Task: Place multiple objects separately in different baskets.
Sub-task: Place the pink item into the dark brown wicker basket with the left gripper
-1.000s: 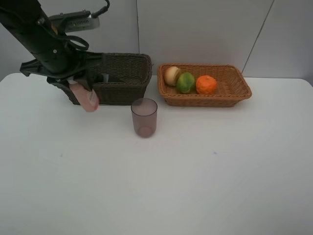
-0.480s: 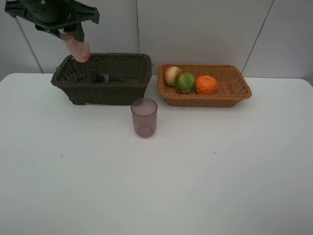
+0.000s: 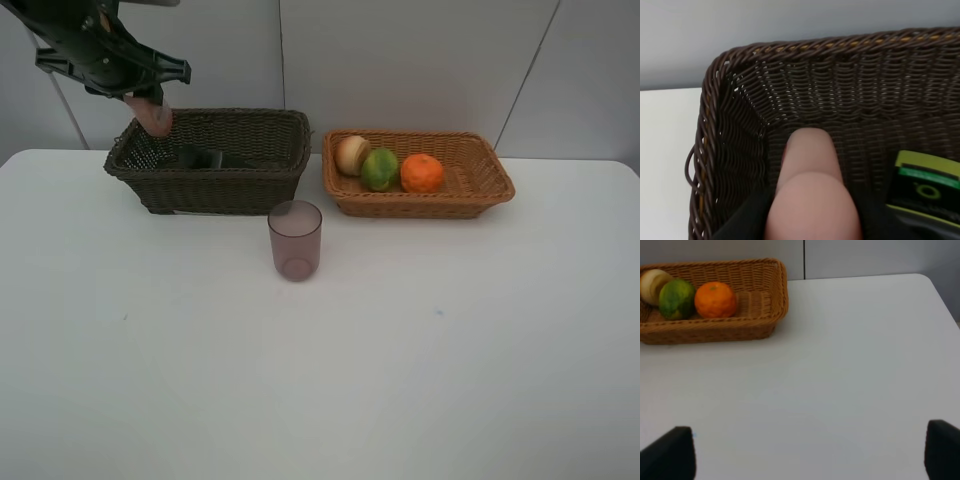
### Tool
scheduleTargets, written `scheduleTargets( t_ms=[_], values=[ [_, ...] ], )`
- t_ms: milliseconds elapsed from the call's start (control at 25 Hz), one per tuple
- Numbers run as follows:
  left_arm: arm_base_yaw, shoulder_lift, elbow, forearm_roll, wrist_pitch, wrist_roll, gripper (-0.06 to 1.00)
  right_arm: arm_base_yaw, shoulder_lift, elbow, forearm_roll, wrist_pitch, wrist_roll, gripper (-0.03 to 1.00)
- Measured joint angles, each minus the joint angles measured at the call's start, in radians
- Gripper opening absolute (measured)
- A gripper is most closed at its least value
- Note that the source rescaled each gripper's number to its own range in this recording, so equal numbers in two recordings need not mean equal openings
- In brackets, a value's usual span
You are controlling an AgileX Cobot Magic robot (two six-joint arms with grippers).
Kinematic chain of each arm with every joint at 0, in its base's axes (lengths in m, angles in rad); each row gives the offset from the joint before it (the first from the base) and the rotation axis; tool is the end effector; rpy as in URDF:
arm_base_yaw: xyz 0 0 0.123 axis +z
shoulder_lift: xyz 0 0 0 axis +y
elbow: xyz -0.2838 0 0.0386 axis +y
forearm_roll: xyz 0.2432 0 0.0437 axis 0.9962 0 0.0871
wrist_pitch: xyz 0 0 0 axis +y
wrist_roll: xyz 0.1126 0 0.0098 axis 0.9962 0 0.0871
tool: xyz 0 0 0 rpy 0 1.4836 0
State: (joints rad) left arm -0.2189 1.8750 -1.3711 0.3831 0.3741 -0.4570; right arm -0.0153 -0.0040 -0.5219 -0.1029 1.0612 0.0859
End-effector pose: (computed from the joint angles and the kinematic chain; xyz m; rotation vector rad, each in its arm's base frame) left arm 0.4295 -0.0797 0.2254 0.0726 2.3266 0.0013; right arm 0.0058 -0.0102 0.2718 0.1083 2.0127 -0.0776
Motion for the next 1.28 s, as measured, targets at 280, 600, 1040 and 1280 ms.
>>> scheduleTargets(
  t_ms=[280, 600, 1040, 1280],
  values=[
    [0.022, 0.138, 0.0, -0.002, -0.141, 0.0, 0.41, 0.0, 0.0, 0.0, 0.0, 0.0, 0.0, 0.98],
    [0.028, 0.205, -0.001, -0.013, -0.161, 0.0, 0.41, 0.0, 0.0, 0.0, 0.0, 0.0, 0.0, 0.98],
    [0.028, 0.198, -0.001, -0.016, -0.172, 0.0, 0.9, 0.0, 0.0, 0.0, 0.0, 0.0, 0.0, 0.98],
    [0.028, 0.152, -0.001, -0.018, -0.171, 0.0, 0.99, 0.0, 0.0, 0.0, 0.0, 0.0, 0.0, 0.98]
  ],
)
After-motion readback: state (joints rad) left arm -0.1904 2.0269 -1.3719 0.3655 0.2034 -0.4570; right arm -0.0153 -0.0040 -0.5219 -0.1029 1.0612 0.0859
